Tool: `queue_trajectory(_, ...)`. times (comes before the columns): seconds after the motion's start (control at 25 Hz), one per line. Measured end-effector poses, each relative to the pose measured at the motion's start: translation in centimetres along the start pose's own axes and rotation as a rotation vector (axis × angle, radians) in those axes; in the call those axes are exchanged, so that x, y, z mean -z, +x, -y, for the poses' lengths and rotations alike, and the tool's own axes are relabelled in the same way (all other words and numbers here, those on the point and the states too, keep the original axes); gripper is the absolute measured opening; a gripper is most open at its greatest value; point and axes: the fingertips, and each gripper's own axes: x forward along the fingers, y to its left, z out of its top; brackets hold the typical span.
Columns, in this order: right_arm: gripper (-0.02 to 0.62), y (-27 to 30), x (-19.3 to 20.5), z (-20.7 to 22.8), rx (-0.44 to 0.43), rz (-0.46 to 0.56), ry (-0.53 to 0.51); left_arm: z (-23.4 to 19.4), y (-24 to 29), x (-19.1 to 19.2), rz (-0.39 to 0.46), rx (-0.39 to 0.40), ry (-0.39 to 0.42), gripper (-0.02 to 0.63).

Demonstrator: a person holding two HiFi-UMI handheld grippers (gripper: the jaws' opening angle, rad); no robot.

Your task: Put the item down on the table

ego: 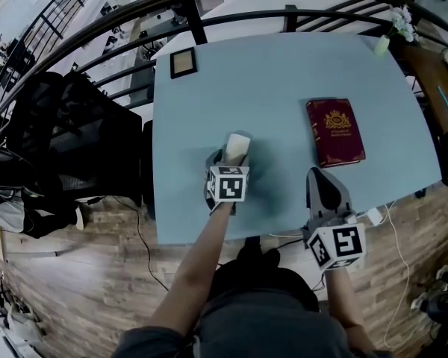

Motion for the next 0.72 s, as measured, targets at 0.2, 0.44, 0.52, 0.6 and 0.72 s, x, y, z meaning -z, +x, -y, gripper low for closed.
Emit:
queue_trajectory(0.2, 0.002, 0.1, -0.3, 0.0, -0.017, 0.014, 0.003, 0.1, -3.3, -3.6, 0.119, 0.031, -0.012, 0.311)
queue_trajectory(0.44, 0.002, -0.2, -0.9, 0.3, -0.035, 0.033, 0.001, 0.2, -8.7, -7.6, 0.277, 0.059, -0.039, 0.287)
queue_trajectory(0.52, 0.002, -0.4, -1.2, 0.4, -0.039, 0.038, -0.002, 0.0, -10.7, -8.6, 0.335, 0.049, -0.043, 0.252)
queue_trajectory(0.6, 0.002, -0.6, -1.3, 0.5, -0.04, 0.045, -0.001, 0.0, -12.7, -9.5, 0.389, 0.047, -0.045, 0.215)
queue_trajectory(0.72, 0.002, -1.0, -1.6, 0.7, -0.04, 0.057, 0.003, 0.2, -15.6, -10.0, 0.453, 0.05, -0.05, 0.178)
